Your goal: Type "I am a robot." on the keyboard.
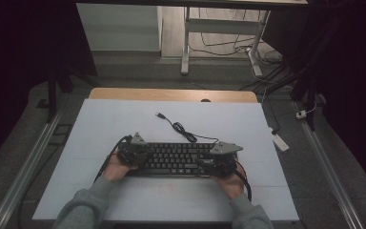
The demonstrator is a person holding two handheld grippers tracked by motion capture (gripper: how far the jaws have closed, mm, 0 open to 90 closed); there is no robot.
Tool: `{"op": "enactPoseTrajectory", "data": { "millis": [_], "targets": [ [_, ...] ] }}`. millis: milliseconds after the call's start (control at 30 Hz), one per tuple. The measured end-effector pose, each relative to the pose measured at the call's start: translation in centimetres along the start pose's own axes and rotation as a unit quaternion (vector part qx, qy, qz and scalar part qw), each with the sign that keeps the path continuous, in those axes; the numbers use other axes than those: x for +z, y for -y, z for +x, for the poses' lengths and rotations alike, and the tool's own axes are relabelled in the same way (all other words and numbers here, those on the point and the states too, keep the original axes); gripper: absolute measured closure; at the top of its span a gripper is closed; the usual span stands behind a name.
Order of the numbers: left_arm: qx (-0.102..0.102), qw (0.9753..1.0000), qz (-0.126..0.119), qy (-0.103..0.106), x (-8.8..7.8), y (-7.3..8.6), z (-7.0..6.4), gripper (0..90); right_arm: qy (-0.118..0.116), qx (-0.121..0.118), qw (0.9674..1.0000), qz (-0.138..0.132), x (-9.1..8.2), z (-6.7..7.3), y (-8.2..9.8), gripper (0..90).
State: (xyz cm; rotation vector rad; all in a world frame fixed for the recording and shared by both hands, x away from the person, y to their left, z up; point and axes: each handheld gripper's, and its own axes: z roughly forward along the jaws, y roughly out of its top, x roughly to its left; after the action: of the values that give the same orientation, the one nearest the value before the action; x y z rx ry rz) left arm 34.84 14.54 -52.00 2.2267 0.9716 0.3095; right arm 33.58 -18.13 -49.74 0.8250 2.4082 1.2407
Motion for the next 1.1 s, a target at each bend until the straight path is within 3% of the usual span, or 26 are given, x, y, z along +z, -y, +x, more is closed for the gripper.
{"op": "enactPoseTrajectory", "data": {
  "millis": [133, 233, 433, 600, 800, 1100],
  "targets": [
    [-0.001, 0.9999, -0.013, -0.001, -0.5, -0.1, 0.0, 88.9, 0.001, -0.001, 1.0, 0.0, 0.0, 0.0, 0.0, 56.1],
    [-0.008, 0.9992, -0.039, -0.001, -1.4, -0.2, 0.1, 82.0, 0.001, 0.0, 1.0, -0.002, 0.0, 0.0, 0.0, 56.0],
    [-0.027, 0.9967, -0.076, -0.012, -3.7, 0.1, 0.3, 55.0, 0.0, 0.0, 1.0, 0.002, 0.1, -0.2, 0.1, 55.6],
    [-0.036, 0.9962, -0.078, -0.011, -5.1, 0.7, 0.4, 37.2, -0.002, 0.001, 1.0, 0.001, 0.1, -0.2, 0.2, 55.5],
    [-0.052, 0.9959, -0.073, -0.011, -5.9, 2.0, 0.6, 29.9, -0.002, 0.0, 1.0, 0.001, 0.1, -0.2, 0.1, 55.4],
    [-0.062, 0.9956, -0.07, -0.011, -6.5, 2.8, 0.9, 27.5, 0.001, -0.002, 1.0, -0.005, -0.1, -0.3, 0.1, 55.4]
  ]
}}
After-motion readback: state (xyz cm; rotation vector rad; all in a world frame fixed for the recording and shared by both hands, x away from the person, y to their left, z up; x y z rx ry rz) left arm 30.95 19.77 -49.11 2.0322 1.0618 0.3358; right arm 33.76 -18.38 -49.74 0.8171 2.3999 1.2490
